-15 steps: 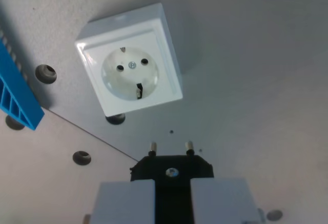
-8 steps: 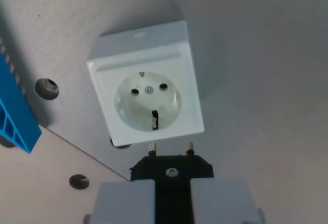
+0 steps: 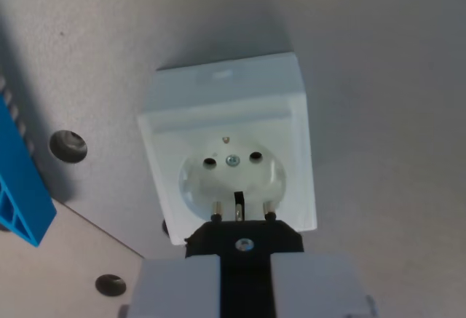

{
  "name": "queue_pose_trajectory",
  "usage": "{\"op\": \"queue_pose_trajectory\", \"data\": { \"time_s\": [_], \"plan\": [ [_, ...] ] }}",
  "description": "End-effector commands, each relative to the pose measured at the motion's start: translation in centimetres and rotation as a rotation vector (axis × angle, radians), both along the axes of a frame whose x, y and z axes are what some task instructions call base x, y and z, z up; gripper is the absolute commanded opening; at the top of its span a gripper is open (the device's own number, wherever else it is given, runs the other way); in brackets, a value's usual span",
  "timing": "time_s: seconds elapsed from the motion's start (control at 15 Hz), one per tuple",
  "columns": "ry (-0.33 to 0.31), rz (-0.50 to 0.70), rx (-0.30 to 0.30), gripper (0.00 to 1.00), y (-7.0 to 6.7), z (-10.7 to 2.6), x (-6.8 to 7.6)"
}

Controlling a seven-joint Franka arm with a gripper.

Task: Move above the white socket

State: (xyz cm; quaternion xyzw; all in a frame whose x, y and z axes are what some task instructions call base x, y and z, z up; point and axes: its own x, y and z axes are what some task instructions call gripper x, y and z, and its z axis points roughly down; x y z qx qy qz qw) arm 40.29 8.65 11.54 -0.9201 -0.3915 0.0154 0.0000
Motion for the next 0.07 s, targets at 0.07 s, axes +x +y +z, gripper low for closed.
{"op": "queue_pose_trajectory", "data": {
  "time_s": [0.07],
  "plan": [
    [-0.117,0.053,0.009,0.0,0.08,-0.73,-0.72]
  ]
}}
